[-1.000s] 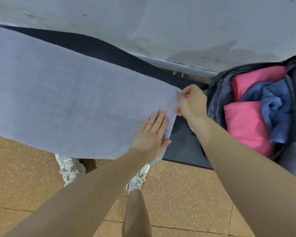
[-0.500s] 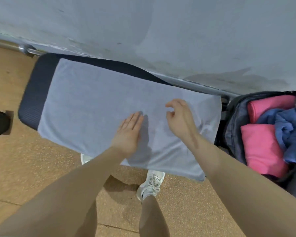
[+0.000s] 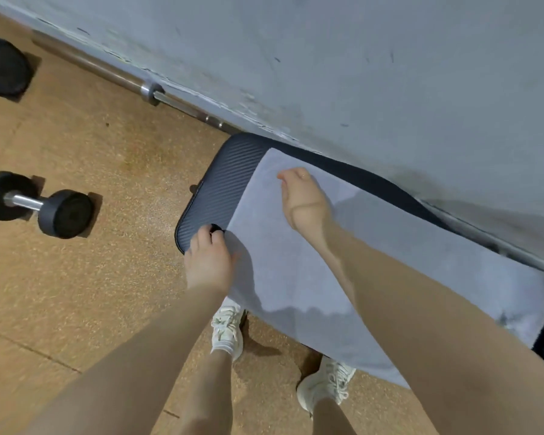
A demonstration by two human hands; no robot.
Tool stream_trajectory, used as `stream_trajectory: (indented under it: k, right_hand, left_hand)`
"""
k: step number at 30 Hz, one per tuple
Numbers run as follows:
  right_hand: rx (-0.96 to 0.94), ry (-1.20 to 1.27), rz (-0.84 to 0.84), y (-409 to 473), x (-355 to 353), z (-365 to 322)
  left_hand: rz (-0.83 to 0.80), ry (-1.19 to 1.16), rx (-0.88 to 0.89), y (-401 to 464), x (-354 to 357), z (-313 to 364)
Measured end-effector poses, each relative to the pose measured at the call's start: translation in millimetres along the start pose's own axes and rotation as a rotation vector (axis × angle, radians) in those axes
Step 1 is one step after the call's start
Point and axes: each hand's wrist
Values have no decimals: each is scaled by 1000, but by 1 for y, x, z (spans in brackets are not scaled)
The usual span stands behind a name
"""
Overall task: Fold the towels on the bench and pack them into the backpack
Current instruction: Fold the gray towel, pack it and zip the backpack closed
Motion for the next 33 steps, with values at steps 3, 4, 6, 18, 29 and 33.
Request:
stream_trajectory:
  k: [3, 4, 6, 18, 29, 33]
  right_hand:
    - [1, -44, -69, 39, 5, -19]
    - [2, -39, -96, 48, 6, -20]
    - [5, -22, -70, 62, 7, -19]
    - [-13, -92, 233, 79, -34, -62]
    - [150, -39, 222, -33, -97, 23]
    - [189, -34, 145, -98, -111, 94]
  left_hand:
    - [14, 110, 30, 3, 6, -7]
    - [-10, 121, 33, 5, 4, -7]
    - [-46, 73, 35, 7, 2, -8]
    - [6, -586, 105, 29, -73, -49]
    - [-126, -645, 400, -42, -66, 29]
    - [-291, -590, 535, -79, -36, 96]
Point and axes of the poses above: each hand's wrist, its own y-axis towards the middle knuckle, its own x-axis out of the palm, z = x × y, and after that the axes turned 7 degrees about -z, right-handed
